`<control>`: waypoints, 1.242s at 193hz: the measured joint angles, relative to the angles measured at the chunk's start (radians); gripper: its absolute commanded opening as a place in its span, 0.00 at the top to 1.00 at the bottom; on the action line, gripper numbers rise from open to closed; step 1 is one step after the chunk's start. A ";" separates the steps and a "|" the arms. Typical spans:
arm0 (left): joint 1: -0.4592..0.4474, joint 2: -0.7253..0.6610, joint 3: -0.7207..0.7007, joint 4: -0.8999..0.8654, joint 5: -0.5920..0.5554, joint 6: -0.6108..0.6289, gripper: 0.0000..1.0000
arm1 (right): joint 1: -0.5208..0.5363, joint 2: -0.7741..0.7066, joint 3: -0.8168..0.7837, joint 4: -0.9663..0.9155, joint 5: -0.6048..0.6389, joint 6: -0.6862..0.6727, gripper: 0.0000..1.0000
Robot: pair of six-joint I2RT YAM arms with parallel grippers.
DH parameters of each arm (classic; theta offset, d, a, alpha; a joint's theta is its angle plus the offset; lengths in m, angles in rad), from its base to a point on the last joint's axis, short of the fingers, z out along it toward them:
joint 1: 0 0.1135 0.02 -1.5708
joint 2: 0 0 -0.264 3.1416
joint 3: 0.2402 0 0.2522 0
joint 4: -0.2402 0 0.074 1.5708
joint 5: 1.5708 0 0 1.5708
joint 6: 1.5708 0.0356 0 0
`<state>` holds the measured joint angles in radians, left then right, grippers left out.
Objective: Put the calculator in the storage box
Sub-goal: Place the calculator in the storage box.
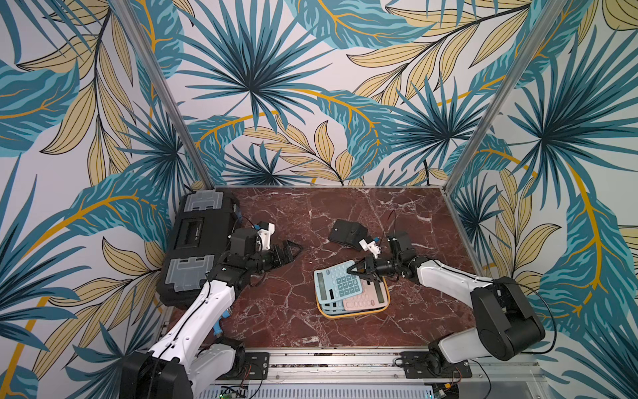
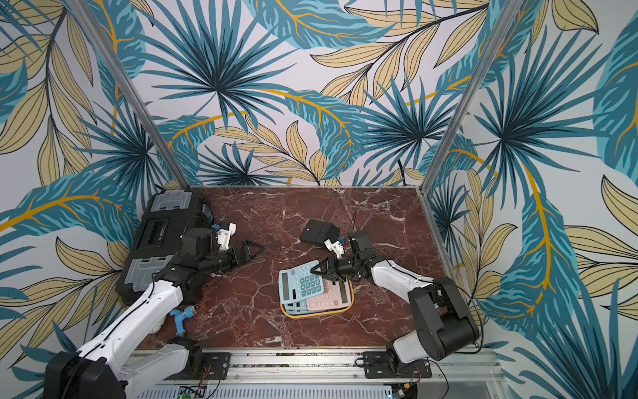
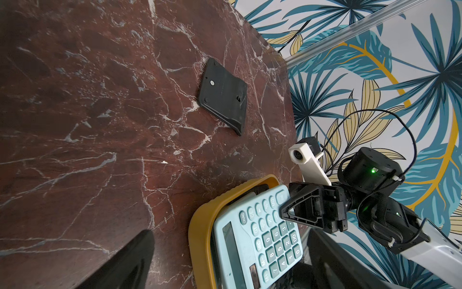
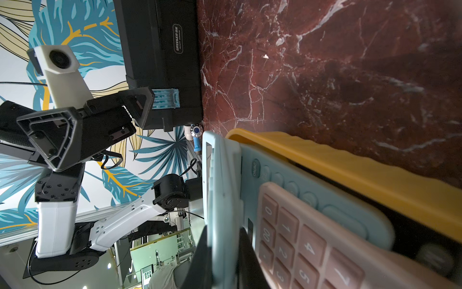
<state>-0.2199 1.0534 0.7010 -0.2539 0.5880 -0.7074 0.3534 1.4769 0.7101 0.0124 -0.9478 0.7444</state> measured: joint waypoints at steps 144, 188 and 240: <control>-0.002 0.009 -0.011 0.006 -0.001 0.000 0.00 | 0.016 -0.017 -0.029 -0.010 0.023 -0.021 0.84; -0.002 0.012 -0.011 0.006 -0.001 0.001 0.00 | 0.019 -0.051 -0.022 -0.106 0.051 -0.068 0.73; -0.002 0.013 -0.011 0.006 -0.001 0.001 0.00 | 0.020 -0.049 0.032 -0.229 0.097 -0.129 0.73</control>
<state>-0.2214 1.0668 0.6899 -0.2474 0.5873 -0.7067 0.3733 1.4281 0.7422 -0.2165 -0.8513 0.6155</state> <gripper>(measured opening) 0.999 0.272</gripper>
